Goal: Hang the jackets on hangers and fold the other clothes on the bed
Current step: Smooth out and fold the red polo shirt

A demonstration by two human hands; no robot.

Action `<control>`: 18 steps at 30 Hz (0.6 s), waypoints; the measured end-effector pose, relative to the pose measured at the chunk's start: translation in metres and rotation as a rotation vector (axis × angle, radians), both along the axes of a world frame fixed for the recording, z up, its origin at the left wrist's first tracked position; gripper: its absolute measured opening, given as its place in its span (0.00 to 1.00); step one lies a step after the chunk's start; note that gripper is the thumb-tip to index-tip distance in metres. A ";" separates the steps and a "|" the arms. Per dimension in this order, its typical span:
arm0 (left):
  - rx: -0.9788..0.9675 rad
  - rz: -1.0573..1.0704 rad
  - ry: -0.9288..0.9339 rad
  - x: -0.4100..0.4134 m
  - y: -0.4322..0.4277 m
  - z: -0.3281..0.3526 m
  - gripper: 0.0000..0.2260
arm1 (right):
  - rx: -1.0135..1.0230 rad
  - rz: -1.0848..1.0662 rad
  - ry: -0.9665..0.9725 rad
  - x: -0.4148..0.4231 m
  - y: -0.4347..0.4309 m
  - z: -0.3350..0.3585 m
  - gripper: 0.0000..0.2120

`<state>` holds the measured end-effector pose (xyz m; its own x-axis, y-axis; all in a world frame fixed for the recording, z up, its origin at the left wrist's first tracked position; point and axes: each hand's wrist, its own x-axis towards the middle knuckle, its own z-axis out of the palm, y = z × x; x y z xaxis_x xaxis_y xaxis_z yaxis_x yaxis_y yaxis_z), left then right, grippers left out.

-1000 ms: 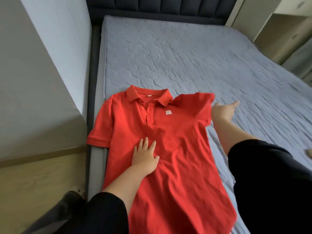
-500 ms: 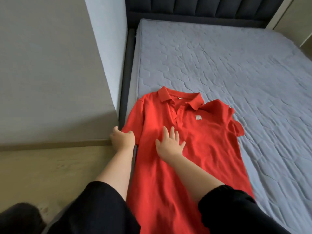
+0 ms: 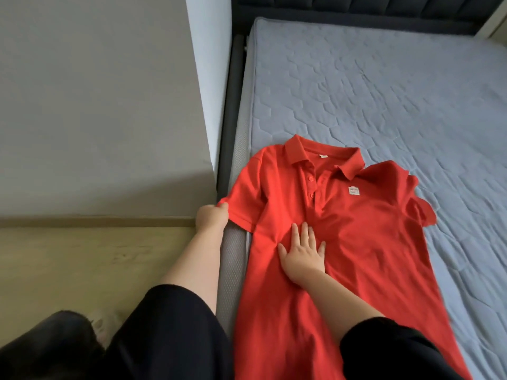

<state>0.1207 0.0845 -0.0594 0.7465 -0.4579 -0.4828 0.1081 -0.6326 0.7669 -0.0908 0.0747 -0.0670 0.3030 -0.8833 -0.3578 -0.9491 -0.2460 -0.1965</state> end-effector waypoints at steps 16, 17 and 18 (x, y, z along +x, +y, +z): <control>-0.219 0.050 -0.216 0.012 0.015 0.052 0.22 | 0.051 0.043 0.094 0.004 -0.003 0.007 0.34; -0.155 -0.049 -0.201 -0.001 0.019 0.041 0.26 | 0.035 0.044 0.094 0.004 -0.002 0.007 0.34; -0.089 -0.136 -0.168 -0.014 0.025 0.030 0.28 | 0.022 0.046 0.093 0.005 0.000 0.007 0.34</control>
